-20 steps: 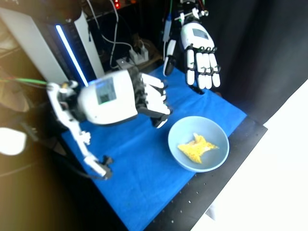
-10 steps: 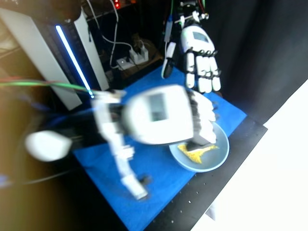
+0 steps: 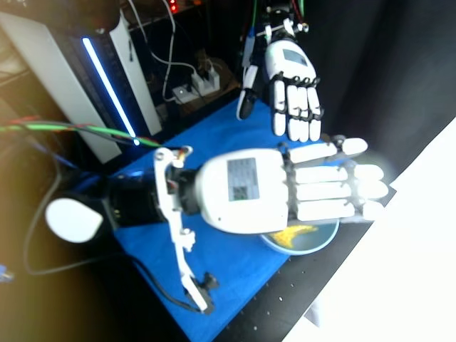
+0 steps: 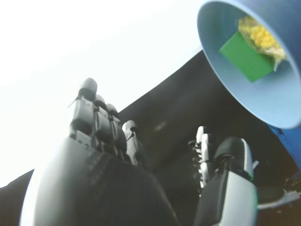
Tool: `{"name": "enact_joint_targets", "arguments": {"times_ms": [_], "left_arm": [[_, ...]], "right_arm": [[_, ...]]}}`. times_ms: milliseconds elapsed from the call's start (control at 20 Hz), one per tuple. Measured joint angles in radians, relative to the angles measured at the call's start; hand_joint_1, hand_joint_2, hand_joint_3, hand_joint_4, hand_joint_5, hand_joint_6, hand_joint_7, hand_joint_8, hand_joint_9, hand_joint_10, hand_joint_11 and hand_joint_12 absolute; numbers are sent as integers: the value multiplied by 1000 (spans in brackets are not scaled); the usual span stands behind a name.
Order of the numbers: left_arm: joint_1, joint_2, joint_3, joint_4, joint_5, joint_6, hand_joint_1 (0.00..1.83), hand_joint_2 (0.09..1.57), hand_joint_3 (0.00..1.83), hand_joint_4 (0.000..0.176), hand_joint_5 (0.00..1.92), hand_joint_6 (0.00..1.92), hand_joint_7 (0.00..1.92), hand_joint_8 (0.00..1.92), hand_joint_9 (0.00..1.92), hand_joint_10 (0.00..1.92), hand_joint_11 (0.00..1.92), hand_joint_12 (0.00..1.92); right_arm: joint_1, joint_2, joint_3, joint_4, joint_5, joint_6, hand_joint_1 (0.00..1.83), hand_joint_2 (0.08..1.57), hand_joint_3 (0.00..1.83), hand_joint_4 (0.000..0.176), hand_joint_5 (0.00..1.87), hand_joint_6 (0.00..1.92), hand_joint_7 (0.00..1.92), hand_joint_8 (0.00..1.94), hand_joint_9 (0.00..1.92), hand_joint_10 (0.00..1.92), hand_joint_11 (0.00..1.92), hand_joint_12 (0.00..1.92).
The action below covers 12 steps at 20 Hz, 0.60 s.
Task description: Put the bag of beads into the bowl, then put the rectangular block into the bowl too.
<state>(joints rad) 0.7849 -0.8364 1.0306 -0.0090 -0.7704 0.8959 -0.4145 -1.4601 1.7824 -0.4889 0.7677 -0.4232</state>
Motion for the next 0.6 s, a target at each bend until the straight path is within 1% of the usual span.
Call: {"name": "enact_joint_targets", "arguments": {"times_ms": [50,100,150,200,250,300,350,400,450,500,550,600], "left_arm": [[11,12,-8,-15,-23,-1,914,985,2,52,77,1,141,1,149,3,0,165],[25,28,-18,-31,-48,1,899,957,0,59,100,3,149,0,176,3,0,336],[47,50,-37,-48,-94,0,826,952,0,77,83,0,148,0,192,4,0,351],[64,64,-53,-57,-129,1,814,948,0,105,70,2,151,0,195,3,0,292],[89,83,-73,-68,-170,0,771,958,2,122,47,0,144,0,196,1,0,238],[124,106,-101,-76,-229,-1,729,946,0,149,29,0,147,1,193,0,0,256],[162,126,-127,-87,-296,-1,820,930,0,128,34,1,120,0,177,0,0,200],[195,138,-145,-93,-349,-2,795,939,0,130,6,0,85,0,147,0,0,263],[238,149,-163,-113,-409,-2,778,933,0,140,0,0,71,0,134,0,0,280],[287,156,-179,-144,-467,-2,743,921,0,127,0,0,73,0,140,2,0,373],[327,162,-192,-174,-506,-1,681,916,0,126,0,0,65,2,147,2,0,533],[373,164,-208,-209,-563,-1,636,889,0,138,0,0,73,2,160,4,0,687]], "right_arm": [[-5,45,-35,25,48,0,667,774,7,176,0,0,0,0,0,0,3,1],[-19,85,-67,70,103,0,591,732,0,176,0,0,8,3,0,0,7,3],[-55,140,-109,129,175,-2,603,721,0,176,0,0,16,6,0,0,1,0],[-88,175,-141,160,215,-2,579,750,0,176,0,0,9,2,0,0,0,0],[-133,212,-173,186,249,-2,590,801,21,176,0,0,1,0,0,0,0,0],[-191,257,-224,227,283,-4,649,824,26,176,0,0,0,0,0,0,0,0],[-245,296,-272,271,331,-3,703,824,21,176,0,0,0,0,0,0,0,0],[-288,329,-310,304,381,-3,741,885,14,176,0,0,14,1,0,0,0,0],[-343,364,-355,357,444,-5,718,849,0,176,0,0,24,4,0,0,0,0],[-406,391,-397,420,509,-4,709,808,0,176,0,0,24,3,0,0,0,0],[-475,407,-431,480,563,-3,699,840,0,176,0,0,9,0,0,0,0,0],[-560,414,-472,557,630,-5,680,838,0,176,0,0,18,5,0,0,0,0]]}}
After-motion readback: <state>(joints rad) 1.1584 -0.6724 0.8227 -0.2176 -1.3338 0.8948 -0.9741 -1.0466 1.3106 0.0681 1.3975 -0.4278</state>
